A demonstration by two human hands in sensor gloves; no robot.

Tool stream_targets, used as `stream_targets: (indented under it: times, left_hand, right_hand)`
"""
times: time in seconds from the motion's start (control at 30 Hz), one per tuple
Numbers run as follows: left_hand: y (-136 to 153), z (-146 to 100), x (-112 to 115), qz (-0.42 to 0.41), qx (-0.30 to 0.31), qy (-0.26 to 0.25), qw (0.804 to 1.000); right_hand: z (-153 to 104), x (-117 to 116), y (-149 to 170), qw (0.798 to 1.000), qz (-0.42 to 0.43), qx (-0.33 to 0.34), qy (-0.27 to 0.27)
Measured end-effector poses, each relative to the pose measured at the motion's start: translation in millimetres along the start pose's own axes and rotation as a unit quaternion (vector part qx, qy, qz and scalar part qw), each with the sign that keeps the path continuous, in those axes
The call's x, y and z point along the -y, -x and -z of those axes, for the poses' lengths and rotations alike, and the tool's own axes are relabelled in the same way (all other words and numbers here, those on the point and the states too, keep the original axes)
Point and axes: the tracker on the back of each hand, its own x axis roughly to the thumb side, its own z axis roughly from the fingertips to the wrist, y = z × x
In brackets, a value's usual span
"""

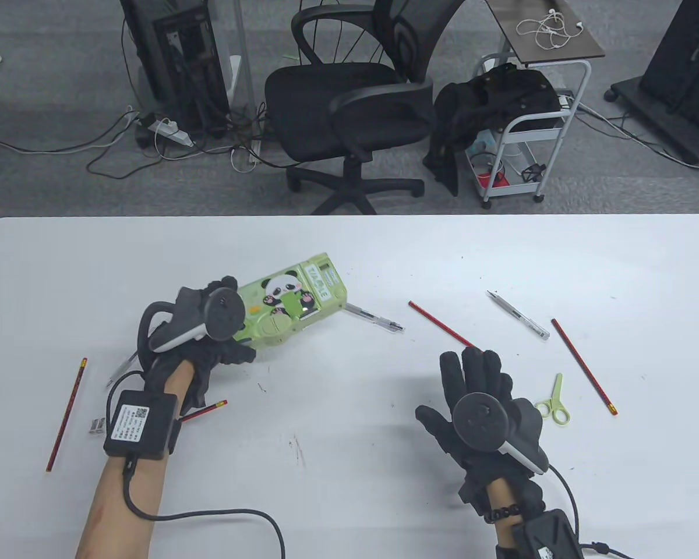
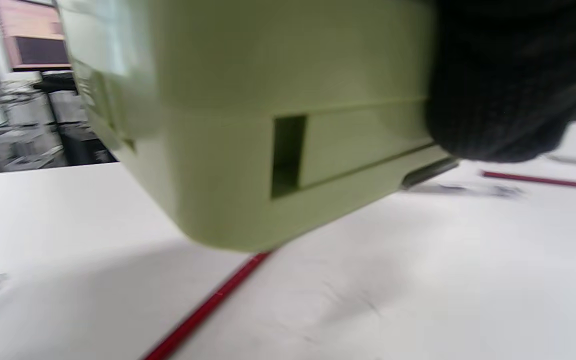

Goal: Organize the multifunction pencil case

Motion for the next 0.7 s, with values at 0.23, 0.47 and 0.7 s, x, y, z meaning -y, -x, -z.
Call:
stream_targets:
  times: [0.23,0.47,0.7]
  left_hand:
    - [-81.1,-6.7,30.4,0.038,0.114,-0.002,0.993]
    - [-119.1,2.3,56.4,0.030,0.171,0.026,0.985]
    - [-121.7,5.7,76.4,-0.017,0.181,0.045,0.982]
  right_hand:
    - [-1.6,-3.0,6.9,1.000,0.027,-0.001,-0.013]
    - [6.9,-17.9,13.2,0.997,0.025,0.003,-0.070]
    - [17.1,-37.7,9.6,0.991,-0.006,0.012,-0.133]
